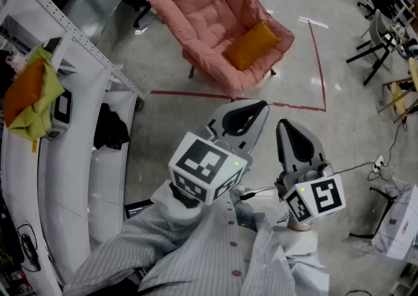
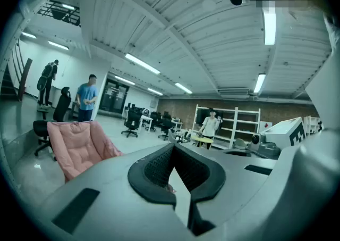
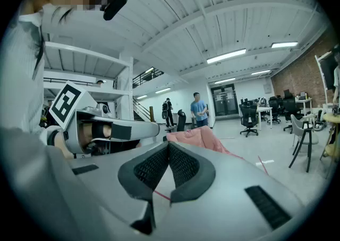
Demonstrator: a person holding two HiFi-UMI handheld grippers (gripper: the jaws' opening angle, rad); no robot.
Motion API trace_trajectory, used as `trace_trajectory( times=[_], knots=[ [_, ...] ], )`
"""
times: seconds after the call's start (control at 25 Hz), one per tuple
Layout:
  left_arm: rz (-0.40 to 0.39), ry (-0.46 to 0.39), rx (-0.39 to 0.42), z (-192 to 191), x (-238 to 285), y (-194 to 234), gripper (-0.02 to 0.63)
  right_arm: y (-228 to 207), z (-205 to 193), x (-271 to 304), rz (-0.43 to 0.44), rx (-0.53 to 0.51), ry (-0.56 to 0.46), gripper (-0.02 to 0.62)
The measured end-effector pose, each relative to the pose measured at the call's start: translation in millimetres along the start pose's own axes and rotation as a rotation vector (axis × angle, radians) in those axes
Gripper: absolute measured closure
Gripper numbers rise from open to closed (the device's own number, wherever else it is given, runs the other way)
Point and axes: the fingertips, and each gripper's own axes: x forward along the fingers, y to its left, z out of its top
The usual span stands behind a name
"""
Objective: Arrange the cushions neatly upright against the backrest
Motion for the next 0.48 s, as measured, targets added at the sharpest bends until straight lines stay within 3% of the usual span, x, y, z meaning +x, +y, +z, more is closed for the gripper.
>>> trace_trajectory(
  times=[0.48],
  knots=[
    [0.037, -0.009, 0.006, 0, 2, -8, 0.597, -7, 2, -12, 0.012, 0.003, -0.011, 0.582]
  ],
)
